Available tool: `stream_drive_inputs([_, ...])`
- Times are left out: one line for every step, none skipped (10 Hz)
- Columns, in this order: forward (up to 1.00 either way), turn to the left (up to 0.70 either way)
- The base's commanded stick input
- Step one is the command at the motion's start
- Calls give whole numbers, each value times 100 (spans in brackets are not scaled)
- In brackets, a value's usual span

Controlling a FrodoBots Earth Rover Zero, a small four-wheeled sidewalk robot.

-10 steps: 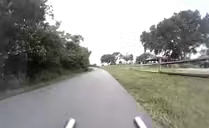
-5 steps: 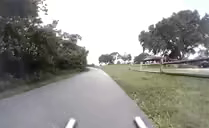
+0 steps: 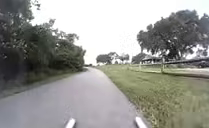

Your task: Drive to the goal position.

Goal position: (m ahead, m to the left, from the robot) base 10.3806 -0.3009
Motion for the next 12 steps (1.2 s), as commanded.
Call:
stream_drive_inputs([70, 0])
stream_drive_inputs([70, 0])
stream_drive_inputs([70, 0])
stream_drive_inputs([70, 0])
stream_drive_inputs([70, 0])
stream_drive_inputs([70, 0])
stream_drive_inputs([70, 0])
stream_drive_inputs([70, 0])
stream_drive_inputs([70, 0])
stream_drive_inputs([70, 0])
stream_drive_inputs([70, 0])
stream_drive_inputs([70, 0])
